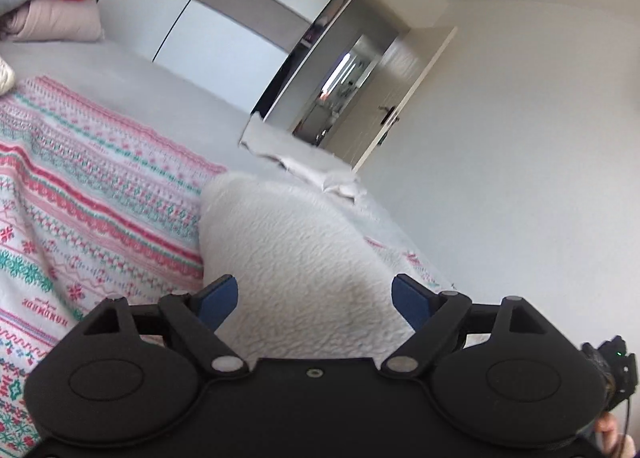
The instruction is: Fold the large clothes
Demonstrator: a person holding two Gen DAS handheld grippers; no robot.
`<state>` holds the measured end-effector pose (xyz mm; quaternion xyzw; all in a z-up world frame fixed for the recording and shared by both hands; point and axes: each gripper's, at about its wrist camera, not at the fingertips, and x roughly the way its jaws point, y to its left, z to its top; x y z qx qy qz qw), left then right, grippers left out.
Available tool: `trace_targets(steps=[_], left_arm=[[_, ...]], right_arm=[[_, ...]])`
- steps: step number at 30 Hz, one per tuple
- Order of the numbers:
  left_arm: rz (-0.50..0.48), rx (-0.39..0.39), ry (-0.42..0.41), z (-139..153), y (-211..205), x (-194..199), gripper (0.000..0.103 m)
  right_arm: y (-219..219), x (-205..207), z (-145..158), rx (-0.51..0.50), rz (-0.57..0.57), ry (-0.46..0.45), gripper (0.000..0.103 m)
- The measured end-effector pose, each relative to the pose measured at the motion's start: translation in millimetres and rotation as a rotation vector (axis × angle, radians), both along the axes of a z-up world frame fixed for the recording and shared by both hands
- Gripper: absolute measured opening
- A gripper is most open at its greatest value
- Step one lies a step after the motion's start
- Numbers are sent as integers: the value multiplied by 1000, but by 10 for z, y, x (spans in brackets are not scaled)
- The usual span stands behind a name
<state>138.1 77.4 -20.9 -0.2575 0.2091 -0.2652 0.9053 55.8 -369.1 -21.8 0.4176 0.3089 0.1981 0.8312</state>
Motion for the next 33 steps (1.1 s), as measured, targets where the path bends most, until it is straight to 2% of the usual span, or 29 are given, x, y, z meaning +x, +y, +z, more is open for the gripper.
trace_targets(steps=[3,6,7,8,9,10,11,13,15,17,19,21,23,25,26,29,33], left_arm=[[42,5,-70,39,-32,5,81],[56,27,-137,123,-127,93,71],[45,31,-145,129,-159,104,66],[28,35,-148,161,-185,130,63],[6,44,-146,172,-211,138,55],[-22,55,-145,159,-261,144,49],[-51,69,-146,154,-321,122,46],[-65,126,-175,147,-441,51,44],[-87,184,-201,113,-546,-3,44],[-102,263,-229,46,-661,-51,44],[-91,363,-292,-27,-777,-120,45],[-59,388,-299,1,-795,-145,47],[-20,366,-264,62,-726,-149,47],[1,345,-218,153,-648,-220,55],[15,343,-195,203,-612,-273,55],[49,367,-126,309,-546,-406,57],[101,397,-34,341,-525,-598,82]], right_arm=[[-5,-185,53,42,-17,-22,94],[54,-226,28,44,-15,31,91],[60,-221,-7,43,-19,55,84],[81,-181,-45,46,-29,75,70],[105,-146,-73,46,-40,78,62],[115,-129,-94,47,-60,59,44],[133,-131,-85,46,-76,18,32],[134,-137,30,-12,-124,-47,25],[110,-103,60,-79,-166,-39,25],[103,-13,-66,-151,-186,66,25],[111,21,-237,-155,-182,139,29],[149,-63,-186,-182,-183,116,35],[203,-193,-26,-228,-191,57,53],[289,-330,139,-306,-213,3,62],[349,-396,213,-357,-223,-22,67],[566,-571,382,-478,-232,-89,72],[892,-769,490,-605,-230,-138,81]])
